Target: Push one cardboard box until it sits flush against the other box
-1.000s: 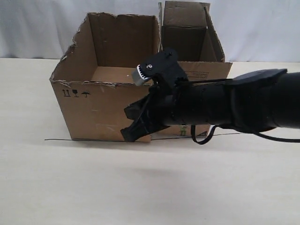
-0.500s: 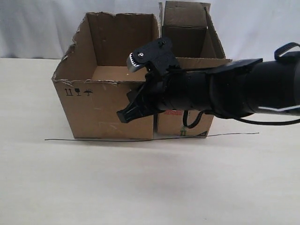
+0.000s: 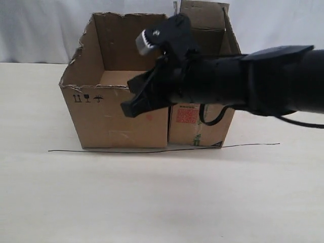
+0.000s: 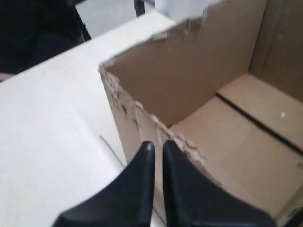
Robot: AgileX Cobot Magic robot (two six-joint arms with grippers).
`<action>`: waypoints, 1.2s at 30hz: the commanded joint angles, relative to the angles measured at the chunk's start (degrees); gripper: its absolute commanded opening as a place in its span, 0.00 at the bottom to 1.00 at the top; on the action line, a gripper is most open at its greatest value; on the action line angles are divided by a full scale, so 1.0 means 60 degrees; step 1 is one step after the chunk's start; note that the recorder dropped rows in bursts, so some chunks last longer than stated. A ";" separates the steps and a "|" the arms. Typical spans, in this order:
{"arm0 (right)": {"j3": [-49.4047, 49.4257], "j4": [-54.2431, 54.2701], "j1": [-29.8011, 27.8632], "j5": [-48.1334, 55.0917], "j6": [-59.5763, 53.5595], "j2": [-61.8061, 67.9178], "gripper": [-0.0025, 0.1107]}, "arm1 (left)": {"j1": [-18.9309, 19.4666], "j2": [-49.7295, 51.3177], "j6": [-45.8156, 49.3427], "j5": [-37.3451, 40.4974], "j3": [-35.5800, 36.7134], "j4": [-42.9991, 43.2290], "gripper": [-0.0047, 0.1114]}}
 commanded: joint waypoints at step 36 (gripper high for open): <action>-0.3287 0.0960 -0.8063 0.6803 0.1533 0.5474 0.07 | -0.0075 -0.0032 -0.0010 -0.0090 0.0028 -0.0056 0.04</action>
